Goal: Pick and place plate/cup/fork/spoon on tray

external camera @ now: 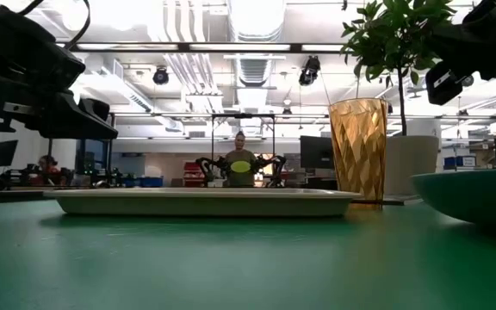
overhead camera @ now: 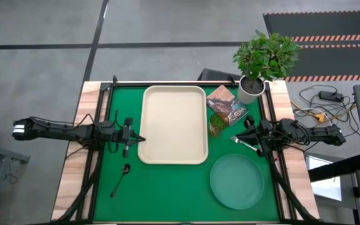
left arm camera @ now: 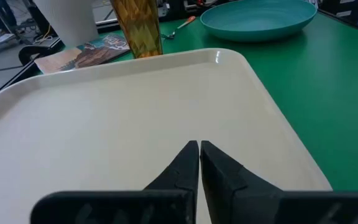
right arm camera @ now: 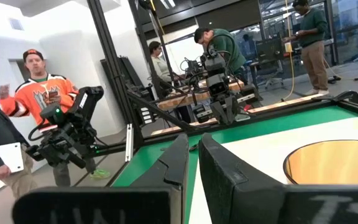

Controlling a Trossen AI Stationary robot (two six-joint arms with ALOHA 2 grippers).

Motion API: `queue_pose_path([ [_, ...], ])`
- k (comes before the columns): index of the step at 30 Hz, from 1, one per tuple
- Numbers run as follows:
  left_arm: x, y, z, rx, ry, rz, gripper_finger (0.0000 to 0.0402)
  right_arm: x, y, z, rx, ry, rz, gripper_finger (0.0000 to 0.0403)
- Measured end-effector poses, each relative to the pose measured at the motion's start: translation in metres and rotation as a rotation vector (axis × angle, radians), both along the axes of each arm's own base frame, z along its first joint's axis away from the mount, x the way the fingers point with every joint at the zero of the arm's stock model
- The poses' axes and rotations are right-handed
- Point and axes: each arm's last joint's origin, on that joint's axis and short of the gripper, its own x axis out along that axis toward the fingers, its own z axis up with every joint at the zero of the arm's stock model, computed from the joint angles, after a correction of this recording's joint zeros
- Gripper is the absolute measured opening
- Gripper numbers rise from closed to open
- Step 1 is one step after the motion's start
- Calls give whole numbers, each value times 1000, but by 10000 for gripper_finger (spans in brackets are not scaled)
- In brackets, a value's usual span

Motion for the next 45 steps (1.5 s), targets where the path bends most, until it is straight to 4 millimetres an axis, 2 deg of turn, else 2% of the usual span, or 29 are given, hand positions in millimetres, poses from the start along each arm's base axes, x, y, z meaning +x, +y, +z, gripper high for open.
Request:
queue_pose_path([
  [21,0,0,0,0,0,0,0,0,0,0,0,0,0,27],
  [28,0,0,0,3,0,-1,0,0,0,0,-107,-19,-17,27],
  [37,0,2,0,390,11,-50,0,0,0,2,-219,-53,-37,27],
  [45,0,2,0,402,12,-46,0,0,0,2,-155,-45,-26,27],
])
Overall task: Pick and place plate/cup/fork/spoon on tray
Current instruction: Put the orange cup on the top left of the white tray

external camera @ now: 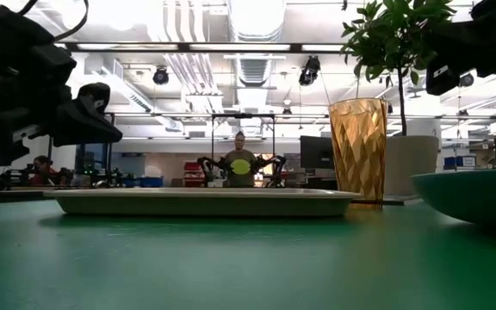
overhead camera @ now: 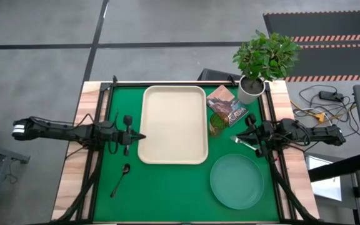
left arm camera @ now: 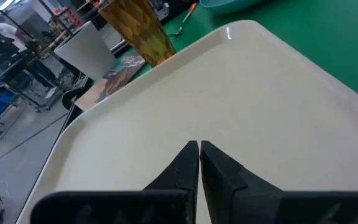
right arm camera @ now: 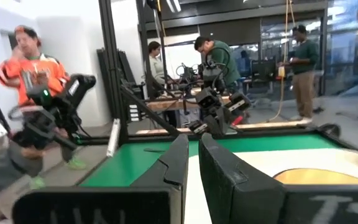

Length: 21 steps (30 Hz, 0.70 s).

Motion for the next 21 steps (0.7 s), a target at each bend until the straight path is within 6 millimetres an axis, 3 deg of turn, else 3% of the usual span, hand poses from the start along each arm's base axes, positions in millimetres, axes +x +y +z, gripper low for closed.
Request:
queue_pose_path([
  [2,1,0,2,-29,-25,6,0,0,0,1,41,-7,8,27],
  [7,4,-1,12,-320,-155,57,0,0,0,2,55,-13,10,27],
  [14,8,-1,33,-335,-371,16,0,-1,0,4,55,-34,11,27],
  [21,8,-1,46,-333,-507,-9,0,-6,0,20,-43,-229,-5,27],
])
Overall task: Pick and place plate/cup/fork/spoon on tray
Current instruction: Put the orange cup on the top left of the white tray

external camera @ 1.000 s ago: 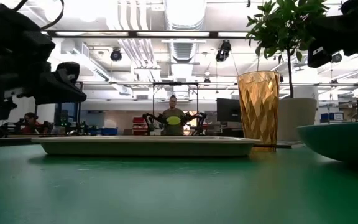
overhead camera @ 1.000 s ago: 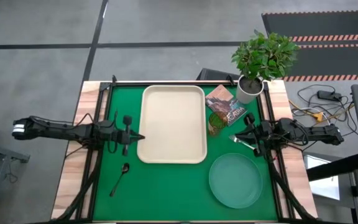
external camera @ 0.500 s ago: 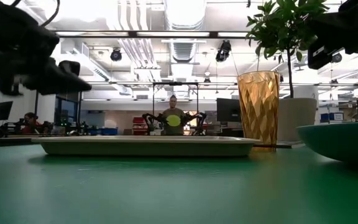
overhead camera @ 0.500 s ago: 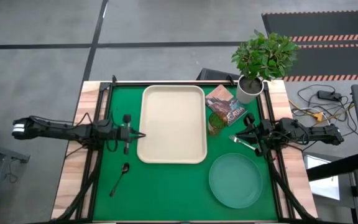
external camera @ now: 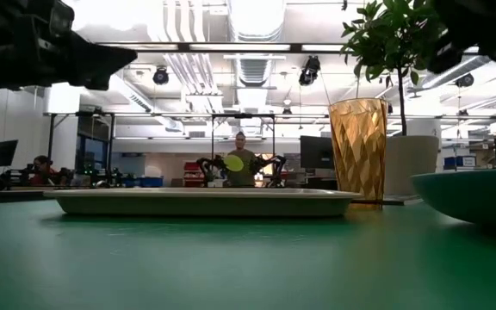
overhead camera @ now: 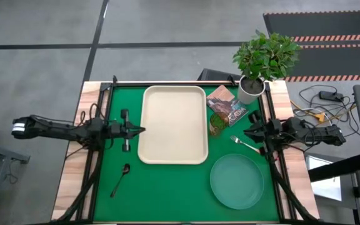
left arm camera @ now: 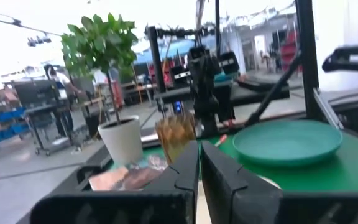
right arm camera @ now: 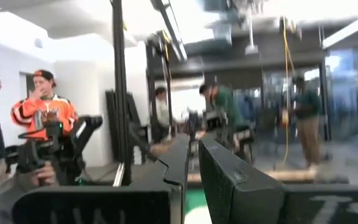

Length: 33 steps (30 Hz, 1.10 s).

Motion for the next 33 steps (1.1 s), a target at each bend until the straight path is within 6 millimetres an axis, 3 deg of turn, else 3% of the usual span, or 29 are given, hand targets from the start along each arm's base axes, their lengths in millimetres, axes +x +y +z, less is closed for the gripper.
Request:
queue_pose_path([
  [9,5,0,20,-195,-123,-46,0,-3,0,7,-168,-115,-79,27],
  [15,18,1,52,-217,-253,-35,0,-7,0,19,-182,-168,-91,27],
  [24,85,4,103,-221,-223,-31,0,-15,1,45,-167,-143,-28,27],
  [33,163,8,111,-293,-28,4,0,-21,2,60,-180,-73,10,27],
])
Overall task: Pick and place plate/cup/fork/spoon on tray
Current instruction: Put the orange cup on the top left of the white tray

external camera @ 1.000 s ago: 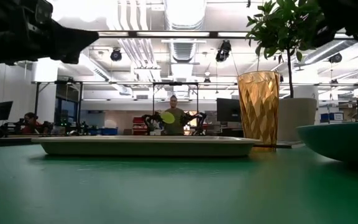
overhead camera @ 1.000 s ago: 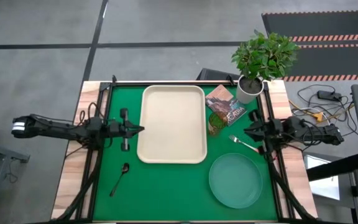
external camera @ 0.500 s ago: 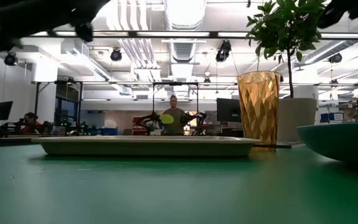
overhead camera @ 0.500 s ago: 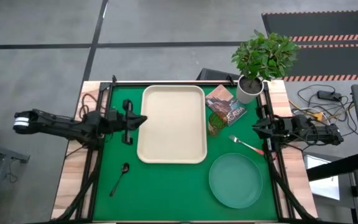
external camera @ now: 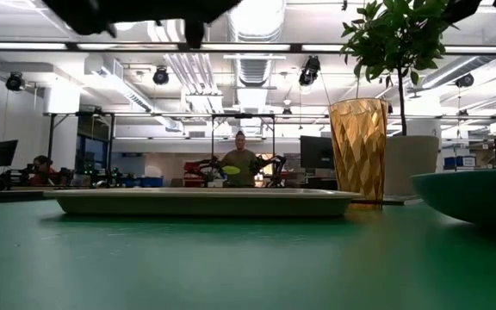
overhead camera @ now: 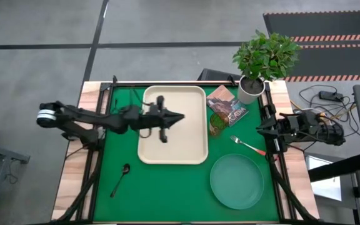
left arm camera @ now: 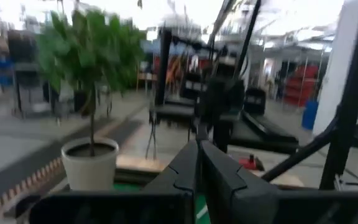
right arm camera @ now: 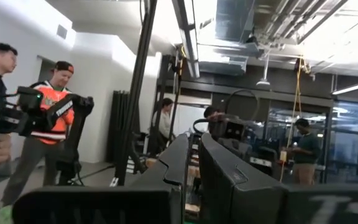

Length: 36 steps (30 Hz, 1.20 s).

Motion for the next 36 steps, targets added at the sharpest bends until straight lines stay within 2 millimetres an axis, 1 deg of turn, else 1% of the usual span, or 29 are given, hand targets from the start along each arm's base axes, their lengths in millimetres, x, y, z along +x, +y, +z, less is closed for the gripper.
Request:
queue_pose_path([
  [5,37,1,4,-54,137,-7,0,-1,0,1,-11,3,-5,27],
  [9,63,-1,11,-57,271,-10,0,-1,0,2,-24,-4,-13,27],
  [12,80,-3,12,-38,387,-14,0,-2,0,5,-23,-12,-13,27],
  [14,88,-4,10,-36,450,-17,0,-2,0,5,-22,-7,-13,27],
  [17,99,-5,7,-28,478,-33,0,-2,0,4,-22,11,-13,27],
  [21,116,-5,3,-4,481,-51,0,-2,0,4,-24,10,-14,27],
  [28,149,-7,2,66,471,-93,0,-2,0,5,-18,5,-20,27],
  [30,155,-8,3,70,503,-110,0,-2,0,5,-11,9,-17,27],
  [32,159,-8,10,68,551,-112,0,-2,0,4,-11,13,-17,27],
  [36,158,-7,29,108,650,-88,0,-2,0,4,-12,12,-18,27],
])
